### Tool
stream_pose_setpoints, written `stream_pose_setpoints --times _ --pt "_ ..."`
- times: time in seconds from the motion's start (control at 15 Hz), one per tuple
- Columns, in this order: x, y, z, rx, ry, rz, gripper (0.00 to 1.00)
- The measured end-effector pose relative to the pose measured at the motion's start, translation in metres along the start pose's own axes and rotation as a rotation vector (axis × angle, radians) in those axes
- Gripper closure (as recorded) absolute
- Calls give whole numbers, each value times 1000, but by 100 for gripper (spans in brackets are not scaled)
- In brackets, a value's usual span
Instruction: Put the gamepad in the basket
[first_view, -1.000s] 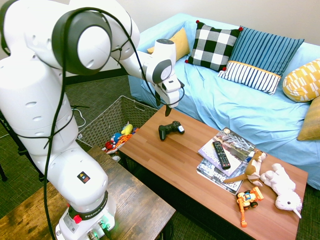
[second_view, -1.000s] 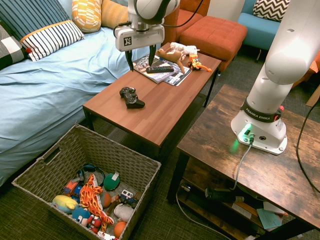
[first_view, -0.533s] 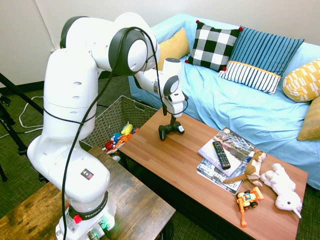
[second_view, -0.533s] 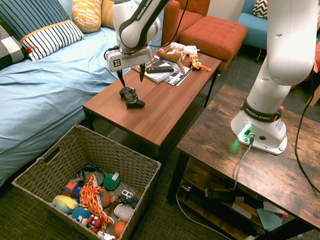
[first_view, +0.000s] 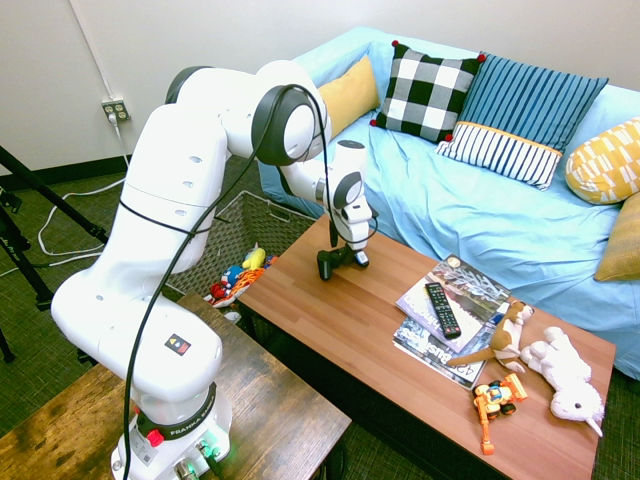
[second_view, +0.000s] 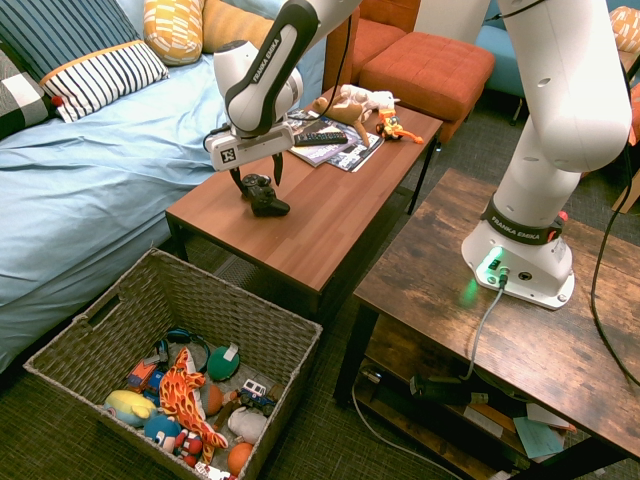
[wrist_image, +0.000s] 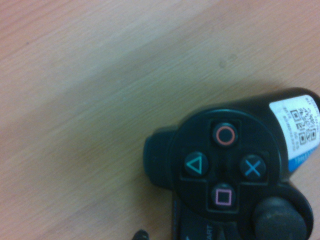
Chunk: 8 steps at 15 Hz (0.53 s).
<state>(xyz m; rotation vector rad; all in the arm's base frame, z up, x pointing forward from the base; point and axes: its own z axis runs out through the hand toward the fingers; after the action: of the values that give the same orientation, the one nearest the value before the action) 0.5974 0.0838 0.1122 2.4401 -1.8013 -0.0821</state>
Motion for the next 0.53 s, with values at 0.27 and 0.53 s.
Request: stream_pose_setpoints --times 0.27,0.53 --pt "6 -5 11 -4 -5 18 100" --pt "6 -9 16 -2 -20 24 100"
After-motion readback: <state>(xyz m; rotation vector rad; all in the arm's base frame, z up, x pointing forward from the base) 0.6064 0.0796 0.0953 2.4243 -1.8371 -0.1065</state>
